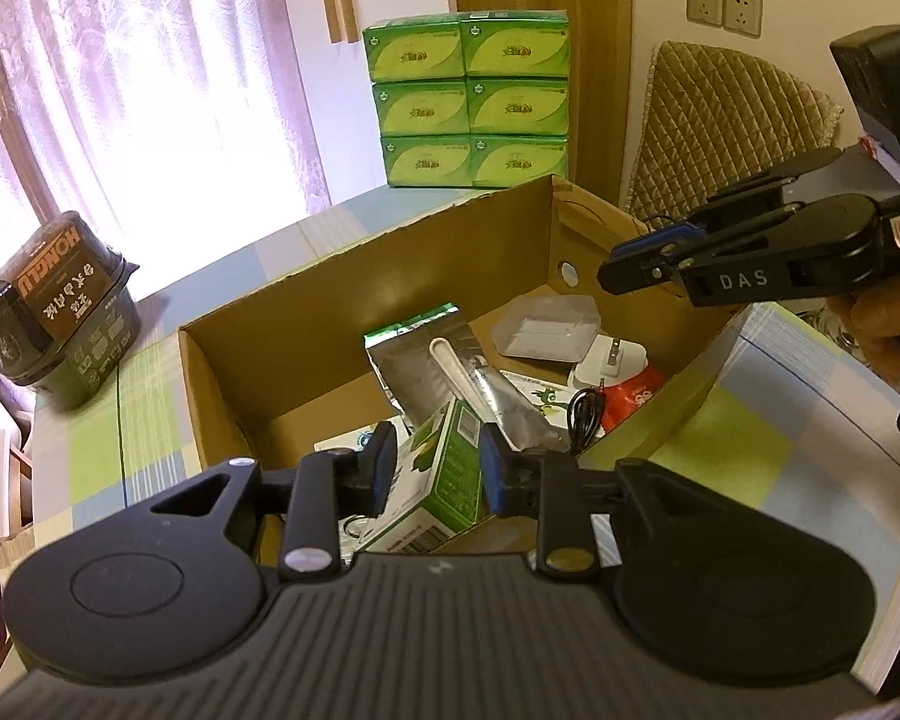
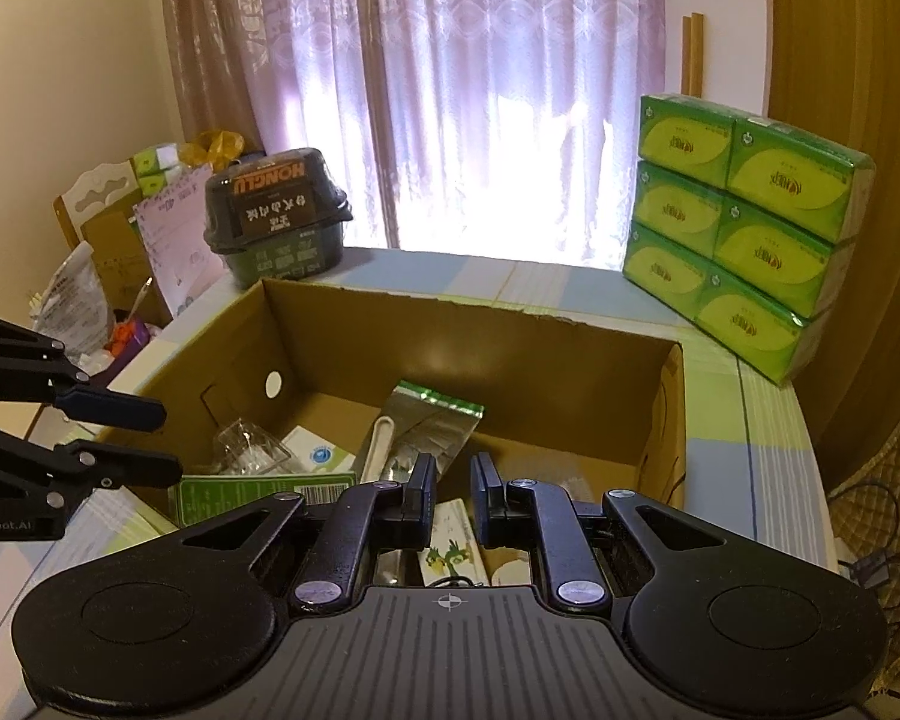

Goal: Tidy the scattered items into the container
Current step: 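Lower the spoon and cable into the box and open both tools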

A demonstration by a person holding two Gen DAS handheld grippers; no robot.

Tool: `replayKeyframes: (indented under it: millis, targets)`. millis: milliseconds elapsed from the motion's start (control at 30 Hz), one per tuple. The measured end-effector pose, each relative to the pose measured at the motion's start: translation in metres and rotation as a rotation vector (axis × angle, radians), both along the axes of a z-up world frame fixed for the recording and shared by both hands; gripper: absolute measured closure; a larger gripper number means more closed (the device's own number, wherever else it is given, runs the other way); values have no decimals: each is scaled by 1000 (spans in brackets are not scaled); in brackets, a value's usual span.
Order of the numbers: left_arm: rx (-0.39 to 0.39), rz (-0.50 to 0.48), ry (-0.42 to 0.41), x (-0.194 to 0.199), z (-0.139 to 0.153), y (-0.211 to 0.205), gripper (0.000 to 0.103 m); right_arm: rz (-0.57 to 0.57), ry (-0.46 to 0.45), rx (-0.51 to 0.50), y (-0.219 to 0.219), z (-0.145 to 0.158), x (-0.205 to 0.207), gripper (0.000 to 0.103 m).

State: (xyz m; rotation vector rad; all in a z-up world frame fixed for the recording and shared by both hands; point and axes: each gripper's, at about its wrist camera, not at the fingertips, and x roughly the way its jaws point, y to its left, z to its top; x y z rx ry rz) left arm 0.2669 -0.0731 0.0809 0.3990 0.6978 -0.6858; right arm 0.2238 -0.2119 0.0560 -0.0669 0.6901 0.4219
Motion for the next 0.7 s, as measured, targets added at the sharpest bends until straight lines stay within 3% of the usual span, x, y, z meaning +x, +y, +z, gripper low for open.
replayKeyframes:
  millis: [400, 433, 467, 500, 567, 700]
  targets:
    - [2, 35, 11, 3, -1, 6, 74, -3, 9, -20, 5, -3, 0, 86]
    - [0, 39, 14, 4, -2, 7, 74, -9, 8, -25, 5, -4, 1, 74]
    - [-3, 43, 17, 4, -2, 8, 74, -13, 7, -25, 5, -4, 1, 51]
    - [-3, 45, 18, 4, -3, 9, 74, -22, -6, -21, 5, -3, -1, 4]
    - [-2, 49, 18, 5, -3, 10, 74, -13, -72, -19, 6, 0, -8, 0]
    - [-2, 62, 23, 6, -4, 12, 72, -6, -60, -41, 11, -1, -7, 0]
